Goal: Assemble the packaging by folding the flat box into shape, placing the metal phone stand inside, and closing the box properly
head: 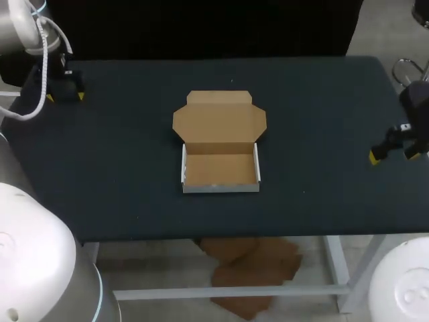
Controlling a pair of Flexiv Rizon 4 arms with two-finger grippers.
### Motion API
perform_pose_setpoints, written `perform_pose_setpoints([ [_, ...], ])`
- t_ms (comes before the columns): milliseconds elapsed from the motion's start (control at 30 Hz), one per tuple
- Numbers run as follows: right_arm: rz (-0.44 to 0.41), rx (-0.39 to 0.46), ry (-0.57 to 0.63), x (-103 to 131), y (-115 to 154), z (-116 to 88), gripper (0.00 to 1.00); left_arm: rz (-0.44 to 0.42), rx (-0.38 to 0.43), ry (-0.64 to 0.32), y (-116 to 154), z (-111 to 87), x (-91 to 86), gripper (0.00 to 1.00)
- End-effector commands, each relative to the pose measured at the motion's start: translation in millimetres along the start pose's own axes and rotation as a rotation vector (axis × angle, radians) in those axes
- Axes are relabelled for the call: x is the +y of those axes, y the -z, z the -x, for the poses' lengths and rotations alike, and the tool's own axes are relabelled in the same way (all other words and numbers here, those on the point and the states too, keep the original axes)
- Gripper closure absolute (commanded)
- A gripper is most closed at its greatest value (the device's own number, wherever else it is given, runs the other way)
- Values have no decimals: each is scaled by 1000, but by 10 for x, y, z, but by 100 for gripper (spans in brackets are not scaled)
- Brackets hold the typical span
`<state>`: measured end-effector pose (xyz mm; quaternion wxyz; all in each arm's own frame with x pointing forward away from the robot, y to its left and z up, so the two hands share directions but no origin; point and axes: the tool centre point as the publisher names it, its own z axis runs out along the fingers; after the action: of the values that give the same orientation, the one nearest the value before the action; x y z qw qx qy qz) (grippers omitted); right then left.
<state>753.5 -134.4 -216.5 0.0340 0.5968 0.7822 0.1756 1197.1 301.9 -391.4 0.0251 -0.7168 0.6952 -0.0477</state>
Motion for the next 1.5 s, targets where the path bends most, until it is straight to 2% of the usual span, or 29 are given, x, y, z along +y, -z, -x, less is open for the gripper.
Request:
perform_pose_setpoints([
  [33,-6,0,0,0,27,-2,0,86,1,-5,-37,20,-104,0],
  [1500,-6,0,0,0,27,-2,0,101,0,-70,-96,-7,-353,2],
])
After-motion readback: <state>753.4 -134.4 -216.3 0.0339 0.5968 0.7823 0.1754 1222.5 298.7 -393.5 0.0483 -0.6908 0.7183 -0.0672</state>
